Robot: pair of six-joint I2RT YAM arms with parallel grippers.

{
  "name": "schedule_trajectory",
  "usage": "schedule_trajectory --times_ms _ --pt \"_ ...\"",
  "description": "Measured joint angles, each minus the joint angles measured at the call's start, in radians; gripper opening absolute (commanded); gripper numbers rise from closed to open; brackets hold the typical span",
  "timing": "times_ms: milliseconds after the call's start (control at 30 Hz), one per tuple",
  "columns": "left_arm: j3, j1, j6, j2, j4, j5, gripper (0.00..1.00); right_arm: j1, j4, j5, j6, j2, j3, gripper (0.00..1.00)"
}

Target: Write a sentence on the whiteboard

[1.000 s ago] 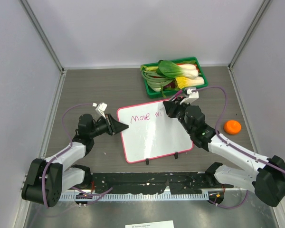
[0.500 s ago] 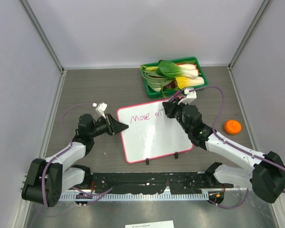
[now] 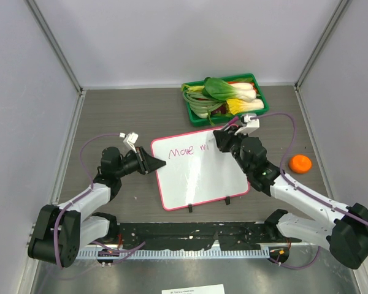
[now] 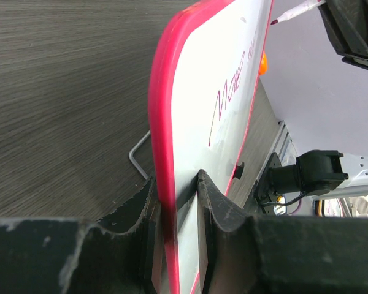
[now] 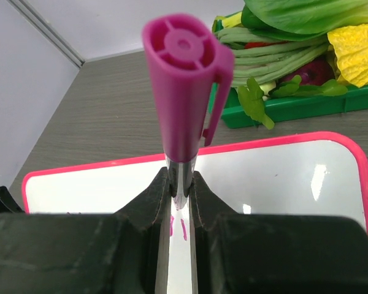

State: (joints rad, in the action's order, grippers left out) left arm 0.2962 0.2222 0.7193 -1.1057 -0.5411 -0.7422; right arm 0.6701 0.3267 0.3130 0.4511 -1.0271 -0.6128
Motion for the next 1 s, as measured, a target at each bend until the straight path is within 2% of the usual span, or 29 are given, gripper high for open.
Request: schedule_trajectory --times_ms 1000 --pt "0.0 0.0 0.0 0.0 0.001 0.001 0.0 -0.013 0.016 -0.013 0.023 -0.014 0.053 0.01"
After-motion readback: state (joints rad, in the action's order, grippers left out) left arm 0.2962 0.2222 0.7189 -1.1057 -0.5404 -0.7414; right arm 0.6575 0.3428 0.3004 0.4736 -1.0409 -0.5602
